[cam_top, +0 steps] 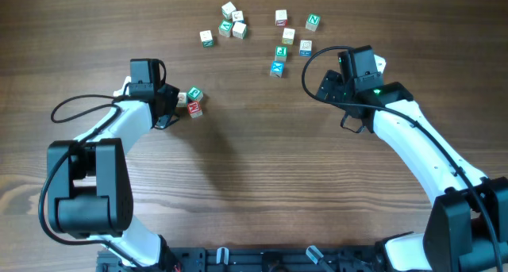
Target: Form a circle
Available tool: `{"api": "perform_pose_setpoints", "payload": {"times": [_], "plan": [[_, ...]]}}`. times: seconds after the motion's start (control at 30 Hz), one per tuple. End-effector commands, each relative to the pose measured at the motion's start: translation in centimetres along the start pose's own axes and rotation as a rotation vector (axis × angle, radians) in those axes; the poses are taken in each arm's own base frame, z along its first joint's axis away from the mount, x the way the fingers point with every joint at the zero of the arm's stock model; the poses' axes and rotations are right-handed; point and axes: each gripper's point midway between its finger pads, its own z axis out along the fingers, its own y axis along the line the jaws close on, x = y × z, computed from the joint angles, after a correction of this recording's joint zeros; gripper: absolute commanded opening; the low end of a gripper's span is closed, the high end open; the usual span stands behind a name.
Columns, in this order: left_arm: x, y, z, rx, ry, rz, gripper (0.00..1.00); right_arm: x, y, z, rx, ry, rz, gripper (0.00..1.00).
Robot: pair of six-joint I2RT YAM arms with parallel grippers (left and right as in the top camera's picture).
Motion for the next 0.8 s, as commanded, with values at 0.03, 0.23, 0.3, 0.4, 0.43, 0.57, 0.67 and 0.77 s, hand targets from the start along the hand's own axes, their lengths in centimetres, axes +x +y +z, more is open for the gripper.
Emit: {"api": "perform_pose_setpoints", "payload": {"times": [0.03, 0.23, 0.3, 0.4, 0.43, 0.57, 0.67, 0.77], "plan": [[-0.4, 1.1, 0.3, -0.054, -0.023, 0.001, 0.17, -0.4, -0.2, -0.2, 0.009, -0.018, 0.010, 1.00], [0.1, 3.2, -0.4, -0.135, 0.004, -0.005, 0.26, -0.4, -0.2, -0.2, 0.009, -0.018, 0.011, 1.00], [0.5, 4.2, -1.4, -0.179, 0.020, -0.019, 0.24, -0.4, -0.2, -0.2, 0.009, -0.018, 0.011, 1.00], [1.2, 5.1, -3.1, -0.226, 0.029, -0.052, 0.21, -0.4, -0.2, -0.2, 0.009, -0.018, 0.011, 1.00], [1.9, 4.9, -4.0, -0.228, 0.036, -0.053, 0.21, -0.4, -0.2, -0.2, 0.009, -0.018, 0.011, 1.00], [6.7, 1.6, -5.5, -0.145, 0.071, 0.097, 0.23, -0.4, -0.2, -0.2, 0.009, -0.018, 0.011, 1.00], [9.5, -1.4, -5.5, -0.040, 0.072, 0.237, 0.22, -0.4, -0.2, -0.2, 0.009, -0.018, 0.010, 1.00], [11.2, -3.3, -5.9, 0.016, 0.013, 0.353, 0.22, -0.4, -0.2, -0.2, 0.009, -0.018, 0.011, 1.00]]}}
